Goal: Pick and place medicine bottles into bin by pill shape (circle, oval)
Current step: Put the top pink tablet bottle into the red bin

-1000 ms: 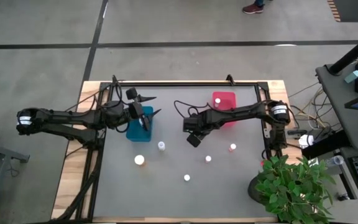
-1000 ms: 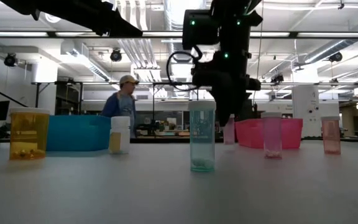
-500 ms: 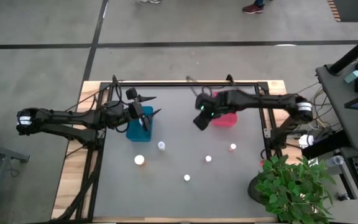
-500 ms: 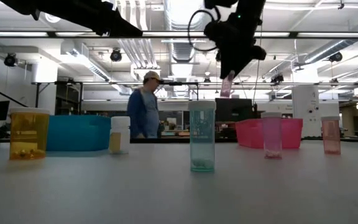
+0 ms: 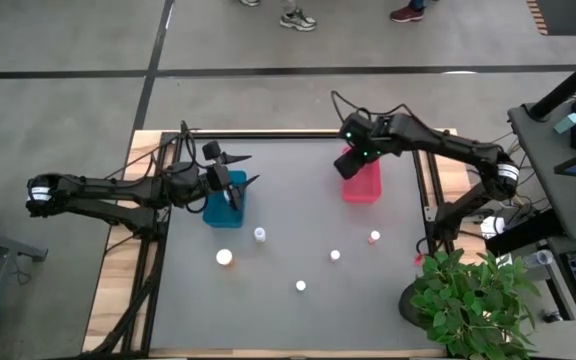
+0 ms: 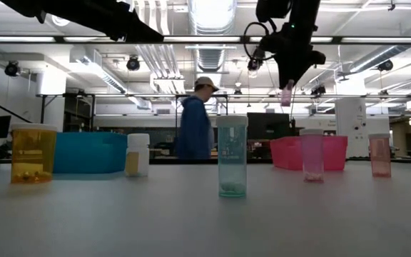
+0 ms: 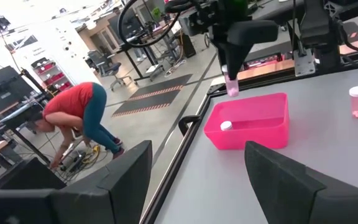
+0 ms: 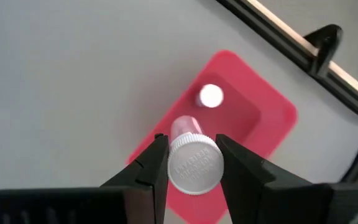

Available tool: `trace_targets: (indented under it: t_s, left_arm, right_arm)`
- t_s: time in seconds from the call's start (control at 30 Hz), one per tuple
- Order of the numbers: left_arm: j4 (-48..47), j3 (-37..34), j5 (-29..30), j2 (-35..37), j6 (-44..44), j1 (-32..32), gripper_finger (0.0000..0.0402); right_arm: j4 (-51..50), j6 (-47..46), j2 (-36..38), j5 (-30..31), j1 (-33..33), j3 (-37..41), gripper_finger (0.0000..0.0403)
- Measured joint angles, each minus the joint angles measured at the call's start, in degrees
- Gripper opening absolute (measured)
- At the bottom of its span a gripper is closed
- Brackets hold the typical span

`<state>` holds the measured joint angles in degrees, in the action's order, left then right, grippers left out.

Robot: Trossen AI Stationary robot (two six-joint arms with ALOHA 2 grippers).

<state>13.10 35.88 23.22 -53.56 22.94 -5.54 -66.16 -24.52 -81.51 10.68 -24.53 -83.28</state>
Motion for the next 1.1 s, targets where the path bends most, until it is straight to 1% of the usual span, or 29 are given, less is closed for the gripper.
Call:
trace_targets:
  t_s: [0.3,0.53,0.9,1.1]
  left_arm:
    - [0.0,0.0,0.0,0.0,-0.02,0.0,0.0238]
    - [0.01,0.0,0.0,0.0,0.0,0.0,0.0238]
    - [0.0,0.0,0.0,0.0,-0.02,-0.01,0.0238]
    - [0.01,0.0,-0.01,0.0,0.0,0.0,0.0238]
  right_arm:
    - [-1.11,3.05,0.08,-0.06,-4.84,1.6,0.0107]
    - [-0.57,4.3,0.08,-0.16,-7.58,6.36,0.0107]
    - [10.57,4.6,0.05,-0.67,-12.0,15.47,0.0107]
    - [16.94,4.92,0.04,-2.34,-13.4,20.22,0.0107]
